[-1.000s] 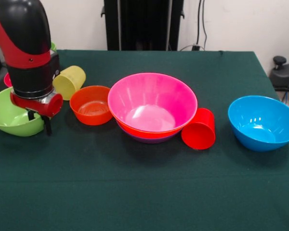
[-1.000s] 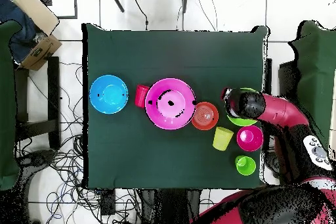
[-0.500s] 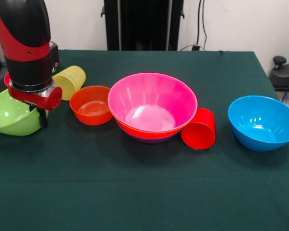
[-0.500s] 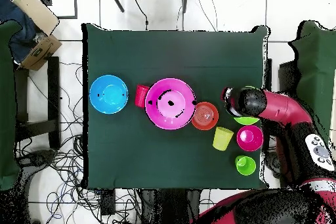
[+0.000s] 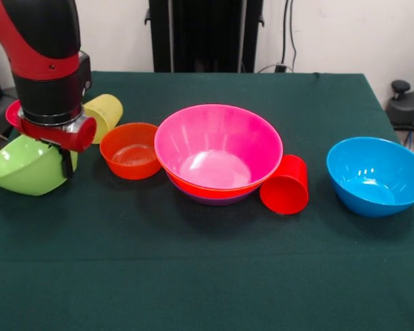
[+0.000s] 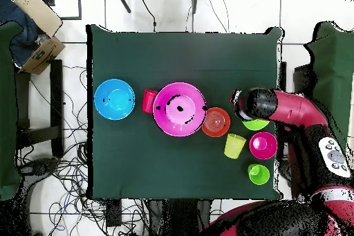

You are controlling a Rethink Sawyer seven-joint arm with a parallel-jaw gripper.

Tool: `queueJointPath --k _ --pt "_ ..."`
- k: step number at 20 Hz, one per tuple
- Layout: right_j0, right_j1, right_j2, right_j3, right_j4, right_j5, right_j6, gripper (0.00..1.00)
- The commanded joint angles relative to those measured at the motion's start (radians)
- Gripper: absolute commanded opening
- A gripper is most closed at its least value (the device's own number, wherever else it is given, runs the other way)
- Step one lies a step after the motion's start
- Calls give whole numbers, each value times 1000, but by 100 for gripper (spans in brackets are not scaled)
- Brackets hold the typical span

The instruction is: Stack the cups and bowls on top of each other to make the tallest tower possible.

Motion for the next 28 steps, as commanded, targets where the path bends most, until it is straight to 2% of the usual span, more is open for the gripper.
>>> queueJointPath --k 1,8,17,28 --pt "76 -11 37 38 -28 122 -120 0" --pt "98 -28 25 24 -7 156 -88 0" --pt "122 -102 43 -29 38 359 -150 0" --pt "146 -136 65 -98 45 521 -143 0"
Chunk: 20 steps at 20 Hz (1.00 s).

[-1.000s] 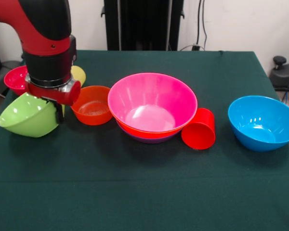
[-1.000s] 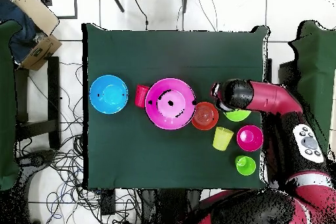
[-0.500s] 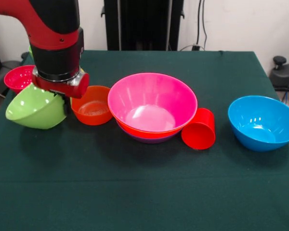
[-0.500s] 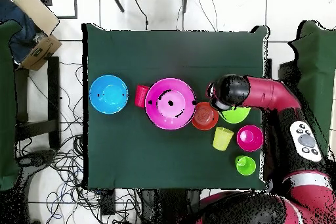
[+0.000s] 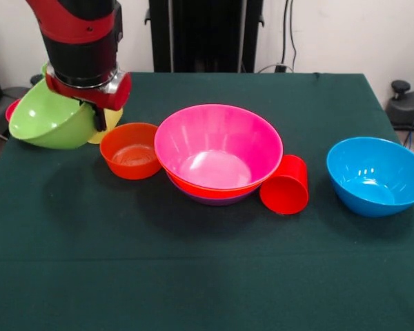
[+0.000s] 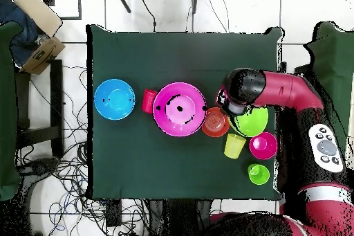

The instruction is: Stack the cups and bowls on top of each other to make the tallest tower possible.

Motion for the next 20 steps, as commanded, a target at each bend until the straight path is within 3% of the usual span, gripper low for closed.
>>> queueJointPath --k 1,7,12,20 --pt "41 -30 64 -72 18 148 -139 0" --pt "52 -22 63 -84 14 139 -105 0" --pt "64 -27 55 -38 23 75 -52 0" --pt "111 -53 30 2 20 51 12 0"
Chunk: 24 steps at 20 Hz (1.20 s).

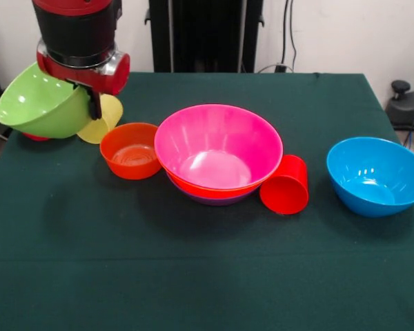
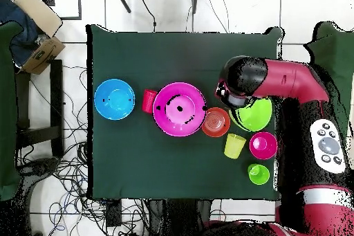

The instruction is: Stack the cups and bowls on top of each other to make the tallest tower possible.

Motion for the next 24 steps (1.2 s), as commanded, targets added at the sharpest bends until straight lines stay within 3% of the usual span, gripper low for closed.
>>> queueJointPath --k 1,12,24 --pt "80 -13 27 51 10 -15 16 0" --pt "149 -38 -11 77 15 -32 81 0" --pt "176 -34 -40 67 25 -31 65 0"
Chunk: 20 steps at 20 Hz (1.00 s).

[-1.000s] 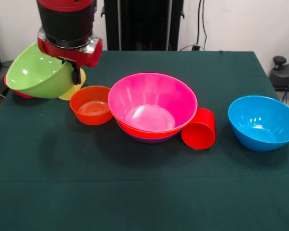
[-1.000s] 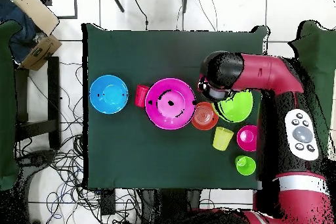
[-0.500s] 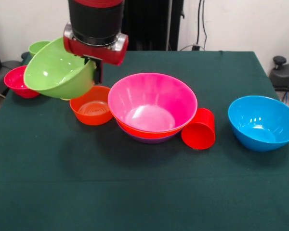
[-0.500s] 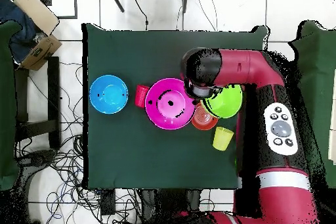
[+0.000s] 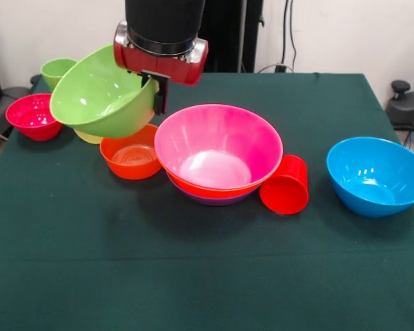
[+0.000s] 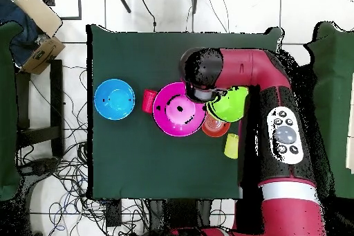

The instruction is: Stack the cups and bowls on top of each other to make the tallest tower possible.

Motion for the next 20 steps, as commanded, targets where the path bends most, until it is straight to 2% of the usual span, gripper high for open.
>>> queueJointPath --k 1,20 --pt "27 13 -16 60 -4 -36 67 0" --pt "106 12 -77 94 -1 -112 123 0"
